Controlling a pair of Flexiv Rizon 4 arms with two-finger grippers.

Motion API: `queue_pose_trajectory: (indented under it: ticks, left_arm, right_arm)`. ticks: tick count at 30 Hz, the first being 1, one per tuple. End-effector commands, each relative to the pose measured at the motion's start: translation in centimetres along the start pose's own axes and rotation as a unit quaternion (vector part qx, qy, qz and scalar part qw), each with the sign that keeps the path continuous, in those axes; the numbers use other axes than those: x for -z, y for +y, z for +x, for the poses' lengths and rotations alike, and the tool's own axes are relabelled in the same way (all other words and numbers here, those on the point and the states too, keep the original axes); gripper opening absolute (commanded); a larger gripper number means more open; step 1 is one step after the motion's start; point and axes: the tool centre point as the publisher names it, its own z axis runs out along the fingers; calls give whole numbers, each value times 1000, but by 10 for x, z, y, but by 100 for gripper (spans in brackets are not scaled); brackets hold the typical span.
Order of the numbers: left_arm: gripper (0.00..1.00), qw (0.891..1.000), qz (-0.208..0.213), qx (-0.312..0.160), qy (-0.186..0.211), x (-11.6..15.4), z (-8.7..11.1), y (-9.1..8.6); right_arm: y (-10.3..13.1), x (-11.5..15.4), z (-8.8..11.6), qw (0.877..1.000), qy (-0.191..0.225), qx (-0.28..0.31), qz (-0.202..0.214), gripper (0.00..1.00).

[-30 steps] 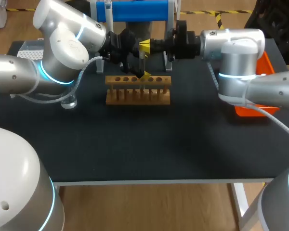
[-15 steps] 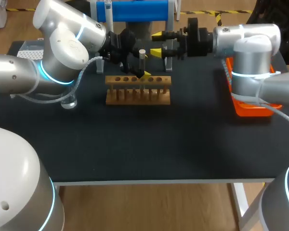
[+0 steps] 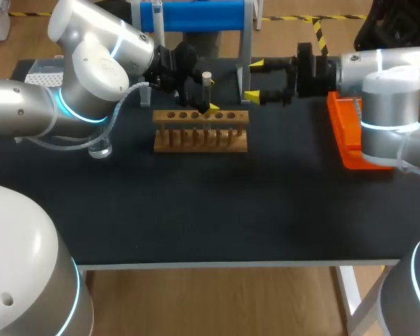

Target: Invert the test tube, pick up the pipette, mount the tip to pipette, aspirate from beaker and dispense into the tube, eject the tip, return the pipette, and cap with the stopper.

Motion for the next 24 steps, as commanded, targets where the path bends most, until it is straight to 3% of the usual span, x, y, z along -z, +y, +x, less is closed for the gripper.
queue_pose_trajectory:
  ticks: [1,14,24]
  left_arm:
    - [100,1000,-2,0,3,1,-1,-1]
    - [100,1000,-9,7,-9,13,2,4]
    - [100,999,-12,15,-46,44,-2,15]
  right_arm:
    - [3,0,6,1000,-14,0,2,100]
    - [3,0,6,1000,-14,0,2,100]
    - [3,0,6,1000,-14,0,2,100]
